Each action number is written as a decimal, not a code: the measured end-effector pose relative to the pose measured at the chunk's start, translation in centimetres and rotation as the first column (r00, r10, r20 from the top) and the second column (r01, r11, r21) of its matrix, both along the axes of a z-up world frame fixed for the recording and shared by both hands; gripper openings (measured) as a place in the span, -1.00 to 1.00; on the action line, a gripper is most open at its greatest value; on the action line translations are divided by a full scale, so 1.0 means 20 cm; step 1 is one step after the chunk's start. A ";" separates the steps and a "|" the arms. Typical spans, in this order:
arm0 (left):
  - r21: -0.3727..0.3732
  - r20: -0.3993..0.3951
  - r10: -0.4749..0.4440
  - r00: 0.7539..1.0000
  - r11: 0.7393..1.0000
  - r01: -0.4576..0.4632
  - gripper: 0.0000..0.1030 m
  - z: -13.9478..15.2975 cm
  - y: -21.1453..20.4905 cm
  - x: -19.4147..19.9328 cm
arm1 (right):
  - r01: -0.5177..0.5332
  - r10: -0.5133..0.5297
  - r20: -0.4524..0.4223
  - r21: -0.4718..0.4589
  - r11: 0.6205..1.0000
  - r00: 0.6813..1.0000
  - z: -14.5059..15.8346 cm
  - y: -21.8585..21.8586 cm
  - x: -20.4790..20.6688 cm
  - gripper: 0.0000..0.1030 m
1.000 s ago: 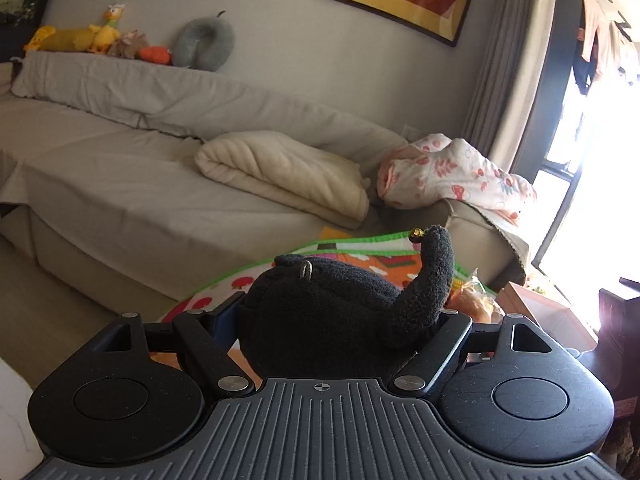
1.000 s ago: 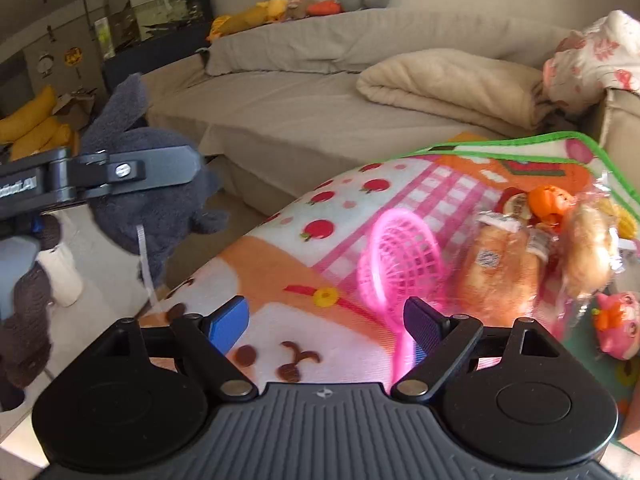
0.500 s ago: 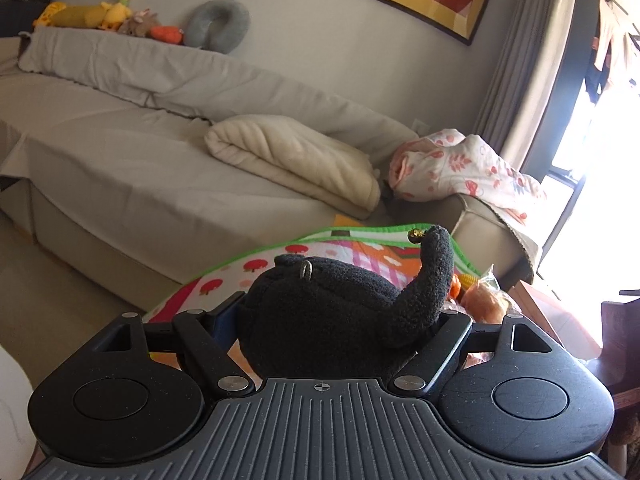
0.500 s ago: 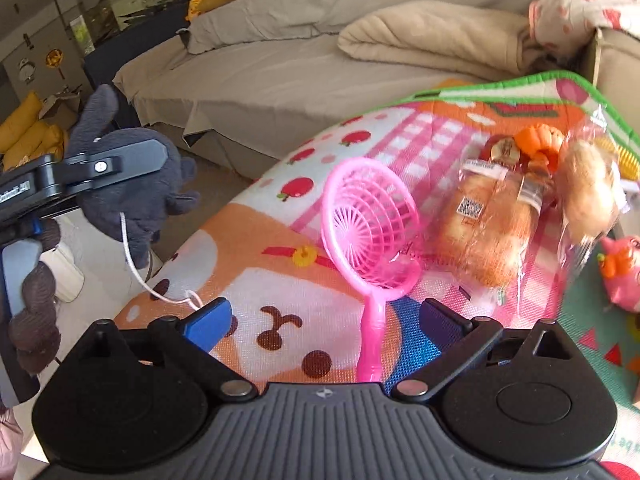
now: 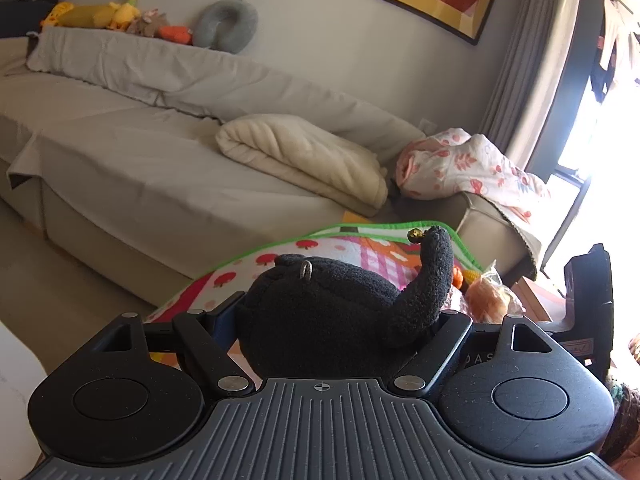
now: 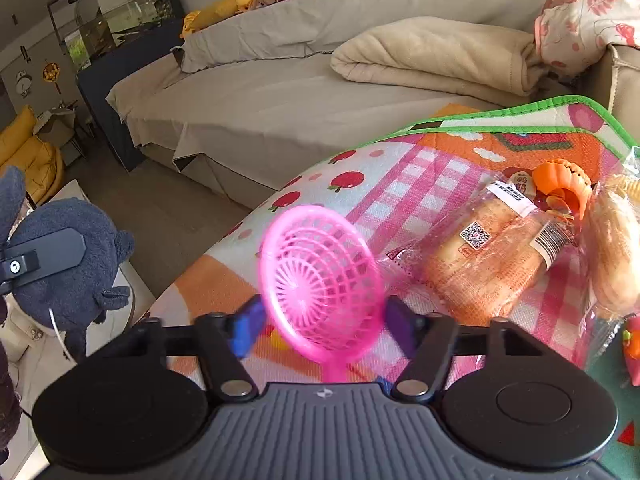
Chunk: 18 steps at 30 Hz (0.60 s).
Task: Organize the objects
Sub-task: 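Close the right tool on the pink net while the left tool lifts the plush, then lower the plush into the pink box with the left tool while the right tool drops the net in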
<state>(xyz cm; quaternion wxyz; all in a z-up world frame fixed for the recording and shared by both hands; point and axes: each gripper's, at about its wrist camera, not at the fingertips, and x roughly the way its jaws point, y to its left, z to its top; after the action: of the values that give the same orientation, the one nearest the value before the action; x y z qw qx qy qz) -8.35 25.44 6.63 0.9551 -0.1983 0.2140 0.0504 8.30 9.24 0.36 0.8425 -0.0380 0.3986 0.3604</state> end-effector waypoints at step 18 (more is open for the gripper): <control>0.013 0.011 -0.370 0.929 0.929 0.370 0.64 0.17 -0.58 0.03 | 0.151 -0.135 0.217 -0.055 0.987 0.967 0.39 -0.75 -0.78 -0.85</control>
<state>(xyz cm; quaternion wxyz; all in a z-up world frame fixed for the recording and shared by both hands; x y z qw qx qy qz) -7.71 13.77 9.98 0.9499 -0.1497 0.2412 -0.1307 -7.40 -5.81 8.23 0.9021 -0.0774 0.3207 0.2781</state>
